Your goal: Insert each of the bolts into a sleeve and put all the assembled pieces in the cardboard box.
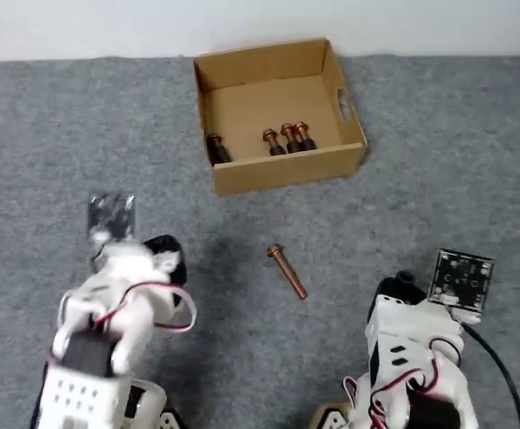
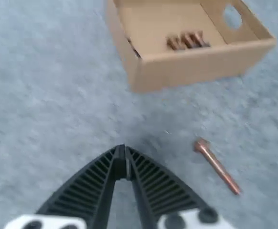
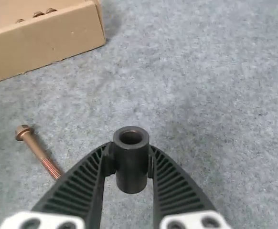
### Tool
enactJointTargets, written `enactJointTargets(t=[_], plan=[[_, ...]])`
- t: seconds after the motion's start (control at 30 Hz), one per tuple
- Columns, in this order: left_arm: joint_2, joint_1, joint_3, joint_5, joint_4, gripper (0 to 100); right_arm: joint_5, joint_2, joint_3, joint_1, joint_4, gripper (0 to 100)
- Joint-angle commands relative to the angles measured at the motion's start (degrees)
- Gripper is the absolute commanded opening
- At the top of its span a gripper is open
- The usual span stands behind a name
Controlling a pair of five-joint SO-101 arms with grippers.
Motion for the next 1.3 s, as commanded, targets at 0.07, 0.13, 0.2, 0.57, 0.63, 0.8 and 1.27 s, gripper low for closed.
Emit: enactJointTargets(t=[0.07,0.13,0.2,0.57,0.63,0.8,1.27], plan=[[21.3,7.2,-10.5,8.2,0.0,1,-0.5,0.2,0.1,1.1,-1.8,0.9],[26.4,9.8,-13.1,12.3,0.2,1,-0.5,0.2,0.1,1.1,-1.8,0.9],[30.3,11.9,-16.1,16.0,-0.1,1,-0.5,0.2,0.1,1.1,-1.8,0.9],[46.6,21.5,-26.9,24.8,-5.4,1,-0.5,0.1,0.6,1.1,-2.0,0.9],[50.8,21.5,-28.3,24.8,-5.5,1,-0.5,0.1,0.6,1.2,-2.0,0.9],[62.2,21.3,-33.8,24.9,-5.1,3,-0.5,0.1,0.6,1.2,-2.0,0.9],[82.5,21.1,-50.6,24.9,3.4,16,-0.5,0.1,0.6,1.2,-2.0,0.9]])
